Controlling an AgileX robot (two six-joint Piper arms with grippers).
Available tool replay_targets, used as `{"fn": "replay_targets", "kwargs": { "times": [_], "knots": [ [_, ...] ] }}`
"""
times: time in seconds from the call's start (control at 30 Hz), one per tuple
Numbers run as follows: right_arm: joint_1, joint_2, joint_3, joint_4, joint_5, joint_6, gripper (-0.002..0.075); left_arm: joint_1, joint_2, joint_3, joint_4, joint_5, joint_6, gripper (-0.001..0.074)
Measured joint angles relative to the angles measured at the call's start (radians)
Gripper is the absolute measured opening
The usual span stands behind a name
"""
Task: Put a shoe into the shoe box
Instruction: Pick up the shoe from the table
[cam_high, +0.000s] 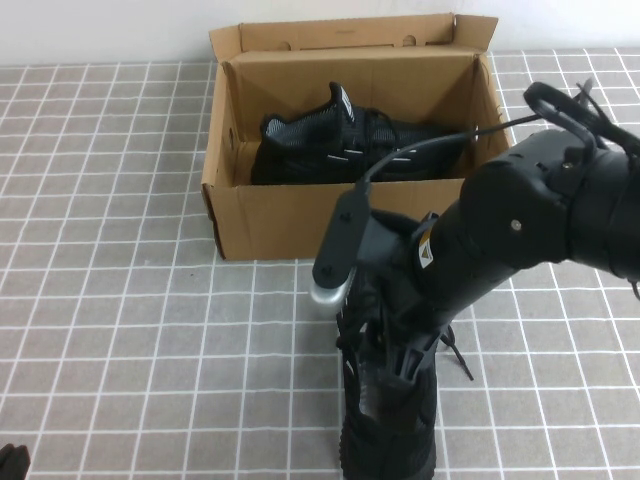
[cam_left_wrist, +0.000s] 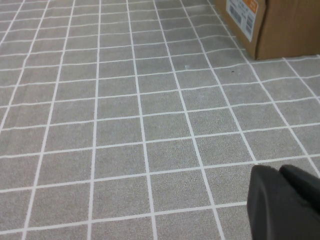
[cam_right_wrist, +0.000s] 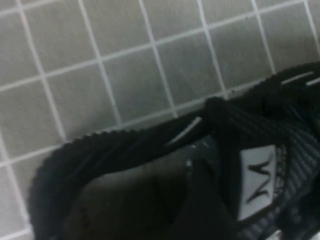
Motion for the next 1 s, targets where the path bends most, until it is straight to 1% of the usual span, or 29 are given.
{"fn": "replay_targets", "kwargs": {
  "times": [0.33, 0.4, 0.5, 0.53, 0.6, 0.7, 0.77, 0.87, 1.0],
  "knots": [
    [-0.031, 0.062, -0.001, -0.029, -0.052, 0.002, 0.0430, 0.000, 0.000, 0.000, 0.000, 0.000, 0.000, -0.0001],
    [-0.031, 0.069, -0.001, -0.029, -0.063, 0.002, 0.0414, 0.000, 0.000, 0.000, 0.000, 0.000, 0.000, -0.0001],
    [-0.031, 0.071, -0.001, -0.029, -0.068, 0.002, 0.0356, 0.000, 0.000, 0.000, 0.000, 0.000, 0.000, -0.0001],
    [-0.031, 0.071, -0.001, -0.029, -0.068, 0.002, 0.0323, 0.000, 0.000, 0.000, 0.000, 0.000, 0.000, -0.0001],
    [-0.031, 0.071, -0.001, -0.029, -0.060, 0.002, 0.0248, 0.000, 0.000, 0.000, 0.000, 0.000, 0.000, -0.0001],
    [-0.031, 0.071, -0.002, -0.027, -0.037, 0.004, 0.0097, 0.000, 0.000, 0.000, 0.000, 0.000, 0.000, -0.0001],
    [-0.031, 0.062, -0.002, -0.023, -0.019, 0.006, 0.0033, 0.000, 0.000, 0.000, 0.000, 0.000, 0.000, -0.0001],
    [-0.029, 0.012, -0.002, -0.018, 0.013, 0.007, 0.0000, 0.000, 0.000, 0.000, 0.000, 0.000, 0.000, -0.0001],
    [-0.004, -0.102, 0.000, -0.011, 0.076, 0.007, -0.0006, 0.000, 0.000, 0.000, 0.000, 0.000, 0.000, -0.0001]
  ]
}}
